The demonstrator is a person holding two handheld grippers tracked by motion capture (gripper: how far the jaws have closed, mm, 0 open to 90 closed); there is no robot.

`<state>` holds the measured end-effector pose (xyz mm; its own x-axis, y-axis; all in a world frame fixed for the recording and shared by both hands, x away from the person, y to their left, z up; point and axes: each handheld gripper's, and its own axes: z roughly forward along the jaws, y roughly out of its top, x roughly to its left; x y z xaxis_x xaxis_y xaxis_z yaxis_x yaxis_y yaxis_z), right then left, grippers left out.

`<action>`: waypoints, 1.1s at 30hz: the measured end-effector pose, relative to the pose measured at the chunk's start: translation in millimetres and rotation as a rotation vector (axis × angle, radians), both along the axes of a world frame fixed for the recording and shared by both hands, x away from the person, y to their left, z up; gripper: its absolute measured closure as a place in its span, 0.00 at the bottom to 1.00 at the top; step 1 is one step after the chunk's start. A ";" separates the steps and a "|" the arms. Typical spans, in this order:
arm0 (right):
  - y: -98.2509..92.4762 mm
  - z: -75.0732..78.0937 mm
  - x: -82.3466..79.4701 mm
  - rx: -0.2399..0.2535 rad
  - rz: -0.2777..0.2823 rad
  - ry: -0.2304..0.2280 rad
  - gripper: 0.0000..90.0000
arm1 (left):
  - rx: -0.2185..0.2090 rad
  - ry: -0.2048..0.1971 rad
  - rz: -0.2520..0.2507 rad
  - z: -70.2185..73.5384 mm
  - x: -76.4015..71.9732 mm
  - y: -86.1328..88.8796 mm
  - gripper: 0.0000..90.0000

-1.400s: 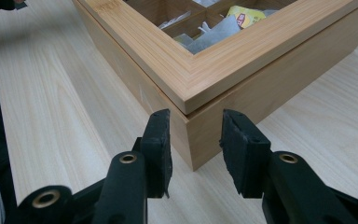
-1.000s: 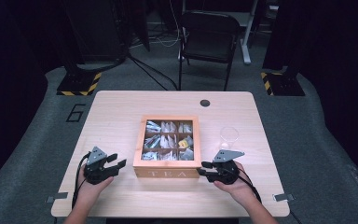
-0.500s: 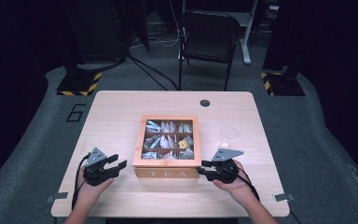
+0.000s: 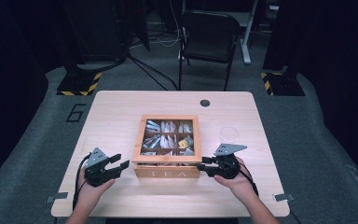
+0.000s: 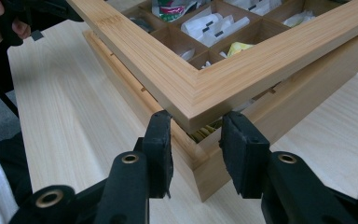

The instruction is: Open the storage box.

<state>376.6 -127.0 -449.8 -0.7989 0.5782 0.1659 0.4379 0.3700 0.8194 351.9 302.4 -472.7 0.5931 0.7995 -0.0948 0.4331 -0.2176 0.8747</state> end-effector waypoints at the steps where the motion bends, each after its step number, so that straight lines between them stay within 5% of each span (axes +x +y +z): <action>1: -0.1 0.8 0.0 0.004 -0.001 0.002 0.70 | -0.001 0.000 -0.004 0.8 -0.8 -1.0 0.55; 20: -1.6 10.5 3.0 0.043 -0.014 0.012 0.71 | -0.002 -0.040 -0.039 14.5 0.3 -20.2 0.55; 33: -3.2 19.1 6.3 0.075 -0.017 0.006 0.72 | -0.018 -0.102 -0.035 25.5 2.9 -31.5 0.56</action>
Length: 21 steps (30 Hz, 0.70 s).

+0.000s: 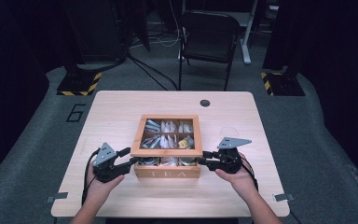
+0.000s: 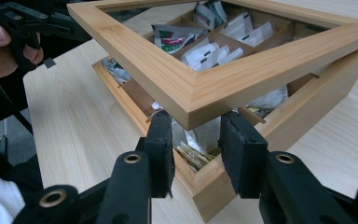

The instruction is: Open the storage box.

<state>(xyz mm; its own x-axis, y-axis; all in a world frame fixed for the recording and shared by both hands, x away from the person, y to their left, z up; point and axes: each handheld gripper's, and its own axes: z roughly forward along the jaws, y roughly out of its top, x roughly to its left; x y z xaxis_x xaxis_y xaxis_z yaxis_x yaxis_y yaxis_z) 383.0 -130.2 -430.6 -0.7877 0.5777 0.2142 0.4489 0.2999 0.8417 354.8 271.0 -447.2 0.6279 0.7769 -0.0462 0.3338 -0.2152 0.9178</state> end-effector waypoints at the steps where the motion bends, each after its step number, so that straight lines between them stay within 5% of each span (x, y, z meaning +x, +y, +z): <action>1: 0.1 0.4 0.3 0.008 -0.001 -0.003 0.72 | 0.013 -0.001 -0.003 1.7 0.5 0.6 0.56; 21: 0.6 16.3 4.4 -0.011 0.004 -0.051 0.72 | 0.032 -0.041 -0.013 20.8 6.6 -5.7 0.57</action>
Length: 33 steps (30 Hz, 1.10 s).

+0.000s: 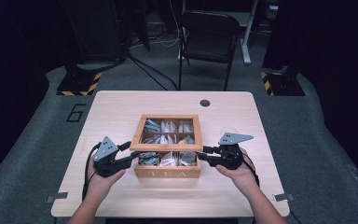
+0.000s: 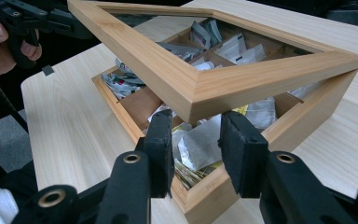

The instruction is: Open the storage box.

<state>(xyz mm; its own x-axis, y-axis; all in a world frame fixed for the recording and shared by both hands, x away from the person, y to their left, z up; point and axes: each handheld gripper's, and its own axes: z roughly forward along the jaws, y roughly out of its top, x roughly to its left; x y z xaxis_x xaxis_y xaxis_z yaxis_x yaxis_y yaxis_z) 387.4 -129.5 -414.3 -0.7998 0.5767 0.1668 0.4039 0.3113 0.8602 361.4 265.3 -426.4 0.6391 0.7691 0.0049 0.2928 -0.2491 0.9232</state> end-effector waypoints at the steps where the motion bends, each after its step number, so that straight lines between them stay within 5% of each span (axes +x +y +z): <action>1: 1.3 0.5 -0.1 0.003 -0.003 0.004 0.72 | 0.002 0.004 -0.001 0.8 0.1 0.1 0.57; 20: 5.6 14.5 11.4 -0.032 -0.013 -0.024 0.68 | 0.027 -0.026 -0.012 19.2 9.2 0.0 0.57; 28: 4.9 20.6 16.9 -0.035 -0.038 -0.044 0.66 | -0.017 -0.024 -0.019 26.8 16.6 2.3 0.57; 33: 4.7 25.0 21.9 -0.055 -0.052 -0.069 0.63 | -0.003 -0.038 -0.023 32.1 19.9 2.3 0.58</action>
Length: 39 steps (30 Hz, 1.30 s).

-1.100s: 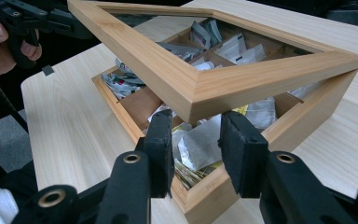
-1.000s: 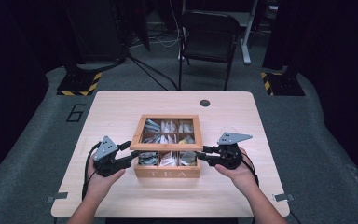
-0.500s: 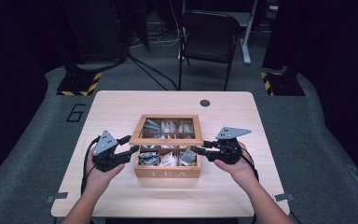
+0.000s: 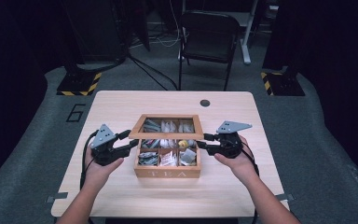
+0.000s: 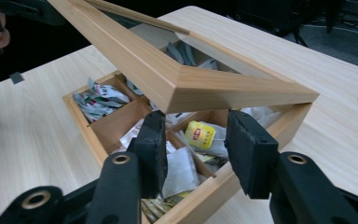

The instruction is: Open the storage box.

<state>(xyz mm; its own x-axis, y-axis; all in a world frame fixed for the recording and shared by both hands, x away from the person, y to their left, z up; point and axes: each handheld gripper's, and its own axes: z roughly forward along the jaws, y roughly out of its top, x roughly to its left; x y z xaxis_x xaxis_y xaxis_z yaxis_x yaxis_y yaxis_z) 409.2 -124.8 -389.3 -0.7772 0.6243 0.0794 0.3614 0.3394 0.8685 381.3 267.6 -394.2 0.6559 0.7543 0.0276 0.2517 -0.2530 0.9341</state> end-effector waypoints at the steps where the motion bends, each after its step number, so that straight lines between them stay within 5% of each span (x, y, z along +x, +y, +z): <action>1: 0.0 0.0 0.0 0.000 0.000 0.000 0.63 | 0.000 0.000 0.000 0.0 0.0 0.0 0.58; 17: 7.7 13.6 12.7 -0.026 -0.032 -0.058 0.56 | -0.012 0.000 -0.008 8.9 8.4 1.3 0.58; 25: 7.4 20.2 18.5 -0.013 -0.033 -0.045 0.57 | -0.037 -0.014 0.009 9.2 14.3 1.2 0.58; 39: 5.3 30.7 28.0 0.017 -0.040 -0.028 0.60 | -0.007 0.003 0.042 4.8 37.9 -1.9 0.57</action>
